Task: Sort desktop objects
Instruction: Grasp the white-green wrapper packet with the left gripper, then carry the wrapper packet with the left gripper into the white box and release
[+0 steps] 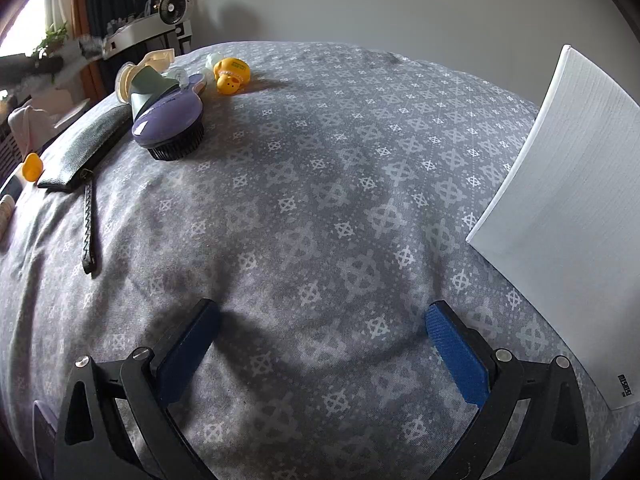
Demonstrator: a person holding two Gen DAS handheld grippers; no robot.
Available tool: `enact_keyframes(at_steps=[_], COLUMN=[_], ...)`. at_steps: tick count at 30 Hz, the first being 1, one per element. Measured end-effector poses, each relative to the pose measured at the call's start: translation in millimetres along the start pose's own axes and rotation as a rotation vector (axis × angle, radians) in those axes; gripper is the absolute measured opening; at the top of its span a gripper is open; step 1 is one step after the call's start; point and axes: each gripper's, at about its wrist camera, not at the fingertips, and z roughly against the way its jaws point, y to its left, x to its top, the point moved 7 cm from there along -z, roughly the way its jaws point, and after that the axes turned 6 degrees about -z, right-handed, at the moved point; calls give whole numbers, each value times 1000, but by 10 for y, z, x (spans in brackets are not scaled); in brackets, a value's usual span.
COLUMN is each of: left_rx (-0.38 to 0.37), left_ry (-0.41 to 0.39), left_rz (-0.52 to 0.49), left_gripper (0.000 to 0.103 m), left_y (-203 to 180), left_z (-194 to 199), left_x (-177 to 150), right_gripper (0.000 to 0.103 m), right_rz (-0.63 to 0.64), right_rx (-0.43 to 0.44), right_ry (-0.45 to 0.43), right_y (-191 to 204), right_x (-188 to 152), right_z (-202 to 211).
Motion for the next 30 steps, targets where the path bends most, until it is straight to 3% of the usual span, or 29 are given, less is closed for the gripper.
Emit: enact_keyframes(at_steps=[4,9,15,21,24,26,27,28,30], left_rx=[-117,-301,-455,-486,-472,-426,-408,-400,-394], left_ry=[-61,-85,-24,32,74,113,119,107,95], left_rz=[-85,-193,-376,-507,-552,-543,-529,-511,-489], left_gripper=[19,19,19,21,35,58,80,87,87], left_y=[-619,-1749,-3219,-4280,-4621,-4657,-4617,-4545,-4365], left_z=[233,200,-46,-331,-483,-584,-606,-596,-563], left_x=[565,1170,1454,1506,1416,1340,1310,1291,1253], right_gripper=[103,103,103,103,103,103,103,103,103], right_rz=[0,-1,-1,-4,-7,-7,-6,-6,-7], right_rx=[0,1,4,10,14,14,14,14,15], right_ry=[0,-1,-2,-4,-7,-7,-7,-7,-8], right_y=[0,1,-1,-7,-11,-13,-13,-15,-17], right_x=[-1,-3,1,5,0,-2,-2,-2,-1], right_z=[0,-4,-8,-7,-2,-1,-1,-1,-2])
